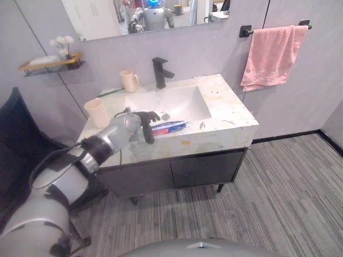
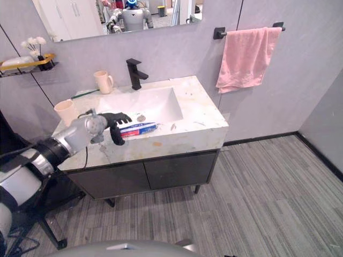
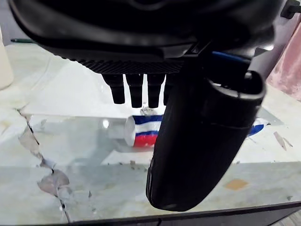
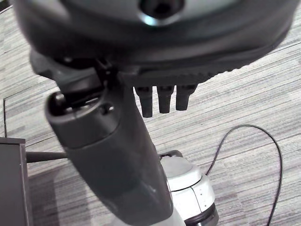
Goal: Organize the bathroom.
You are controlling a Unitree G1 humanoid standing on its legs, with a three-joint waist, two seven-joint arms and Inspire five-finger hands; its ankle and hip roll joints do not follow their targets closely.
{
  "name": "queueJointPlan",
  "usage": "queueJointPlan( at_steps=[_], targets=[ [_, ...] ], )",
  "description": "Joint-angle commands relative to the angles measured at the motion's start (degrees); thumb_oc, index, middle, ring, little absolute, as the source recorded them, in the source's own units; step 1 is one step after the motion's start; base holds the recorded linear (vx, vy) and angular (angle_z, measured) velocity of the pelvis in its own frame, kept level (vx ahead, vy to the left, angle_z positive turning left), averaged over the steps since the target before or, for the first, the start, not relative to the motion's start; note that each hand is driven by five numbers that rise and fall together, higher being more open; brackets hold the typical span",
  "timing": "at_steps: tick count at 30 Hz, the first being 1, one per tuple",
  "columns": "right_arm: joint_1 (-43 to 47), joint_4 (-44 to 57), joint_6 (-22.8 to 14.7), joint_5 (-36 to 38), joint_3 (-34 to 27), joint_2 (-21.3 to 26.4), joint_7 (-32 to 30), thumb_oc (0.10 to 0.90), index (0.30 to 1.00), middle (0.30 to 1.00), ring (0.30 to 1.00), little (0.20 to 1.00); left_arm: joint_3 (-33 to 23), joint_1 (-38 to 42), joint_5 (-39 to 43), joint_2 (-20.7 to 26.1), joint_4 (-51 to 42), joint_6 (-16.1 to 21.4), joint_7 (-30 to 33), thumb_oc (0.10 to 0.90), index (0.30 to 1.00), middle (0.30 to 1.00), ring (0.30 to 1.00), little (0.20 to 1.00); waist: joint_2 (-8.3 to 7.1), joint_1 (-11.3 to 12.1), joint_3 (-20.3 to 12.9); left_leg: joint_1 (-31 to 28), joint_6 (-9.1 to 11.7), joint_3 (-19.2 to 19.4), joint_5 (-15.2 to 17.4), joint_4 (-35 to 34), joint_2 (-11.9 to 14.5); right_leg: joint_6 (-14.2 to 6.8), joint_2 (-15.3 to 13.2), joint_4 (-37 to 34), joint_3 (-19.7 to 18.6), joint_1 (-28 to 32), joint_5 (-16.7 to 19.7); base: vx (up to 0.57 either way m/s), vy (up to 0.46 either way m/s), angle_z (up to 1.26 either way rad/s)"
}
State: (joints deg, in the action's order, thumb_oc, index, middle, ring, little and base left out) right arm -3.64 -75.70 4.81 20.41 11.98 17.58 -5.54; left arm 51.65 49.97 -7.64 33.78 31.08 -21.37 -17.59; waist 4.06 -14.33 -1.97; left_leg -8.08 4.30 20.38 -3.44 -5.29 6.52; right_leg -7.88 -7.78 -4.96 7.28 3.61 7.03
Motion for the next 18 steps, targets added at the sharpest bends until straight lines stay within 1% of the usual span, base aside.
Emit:
queueJointPlan(
  at_steps=[1, 12, 14, 15, 16, 17, 18],
  targets=[
    [3.35, -1.07, -1.75, -2.77, 1.62, 1.39, -0.55, 0.8, 0.9, 0.9, 0.9, 0.9, -7.48, 7.2, -5.78, 1.78, 4.62, 1.59, 5.06, 0.8, 0.9, 0.9, 0.9, 0.9, -0.77, -0.5, 3.0, -2.81, -3.7, -0.37, 5.76, 0.83, -2.96, -0.8, 2.22, 2.61, -1.63, 1.0, -5.68, 0.03, -0.001, -0.04],
    [2.48, -0.16, -2.33, -2.4, 1.55, 1.41, -0.45, 0.8, 0.9, 0.9, 0.9, 0.9, -8.92, 2.53, -9.2, -1.22, 7.67, 2.67, 8.8, 0.8, 0.9, 0.9, 0.9, 0.9, -1.02, -1.09, 3.43, -2.63, -3.84, 0.01, 5.82, 0.97, -2.78, -0.5, 2.46, 3.35, -2.2, 0.38, -6.08, 0.04, -0.007, -0.02],
    [2.28, 0.17, -2.38, -2.43, 1.52, 1.55, -0.52, 0.8, 0.9, 0.9, 0.9, 0.9, -9.08, 1.83, -9.71, -1.64, 8.7, 3.5, 9.28, 0.8, 0.9, 0.9, 0.9, 0.9, -1.03, -1.3, 3.55, -2.6, -3.82, 0.08, 5.81, 0.99, -2.72, -0.47, 2.5, 3.52, -2.34, 0.21, -6.18, 0.03, 0.005, -0.03],
    [2.09, 0.32, -2.51, -2.51, 1.49, 1.72, -0.55, 0.8, 0.9, 0.9, 0.9, 0.9, -9.18, 1.27, -9.21, -1.75, 8.86, 3.68, 9.72, 0.751, 0.827, 0.827, 0.827, 0.827, -1.07, -1.43, 3.71, -2.6, -3.82, 0.14, 5.85, 1.06, -2.68, -0.41, 2.52, 3.61, -2.46, 0.15, -6.27, 0.02, 0.007, -0.05],
    [2.06, 0.34, -2.5, -2.52, 1.51, 1.74, -0.58, 0.8, 0.9, 0.9, 0.9, 0.9, -9.19, 1.2, -9.19, -1.78, 8.81, 3.65, 9.75, 0.751, 0.827, 0.827, 0.827, 0.827, -1.07, -1.44, 3.72, -2.6, -3.83, 0.14, 5.87, 1.07, -2.69, -0.4, 2.53, 3.62, -2.48, 0.14, -6.28, 0.04, 0.011, -0.08],
    [1.94, 0.27, -2.62, -2.68, 1.54, 1.76, -0.73, 0.8, 0.9, 0.9, 0.9, 0.9, -9.17, 0.89, -8.63, -1.83, 8.54, 3.31, 10.05, 0.56, 0.54, 0.54, 0.54, 0.54, -1.05, -1.51, 3.76, -2.62, -3.85, 0.21, 5.89, 1.12, -2.69, -0.36, 2.55, 3.7, -2.59, 0.11, -6.35, 0.02, 0.008, -0.07],
    [1.96, 0.28, -2.58, -2.71, 1.51, 1.83, -0.71, 0.8, 0.9, 0.9, 0.9, 0.9, -9.23, 0.77, -8.59, -1.88, 8.42, 3.2, 10.21, 0.488, 0.432, 0.432, 0.432, 0.432, -1.05, -1.53, 3.79, -2.63, -3.87, 0.24, 5.9, 1.14, -2.69, -0.33, 2.57, 3.72, -2.62, 0.09, -6.36, 0.03, 0.01, -0.06]
  ],
)
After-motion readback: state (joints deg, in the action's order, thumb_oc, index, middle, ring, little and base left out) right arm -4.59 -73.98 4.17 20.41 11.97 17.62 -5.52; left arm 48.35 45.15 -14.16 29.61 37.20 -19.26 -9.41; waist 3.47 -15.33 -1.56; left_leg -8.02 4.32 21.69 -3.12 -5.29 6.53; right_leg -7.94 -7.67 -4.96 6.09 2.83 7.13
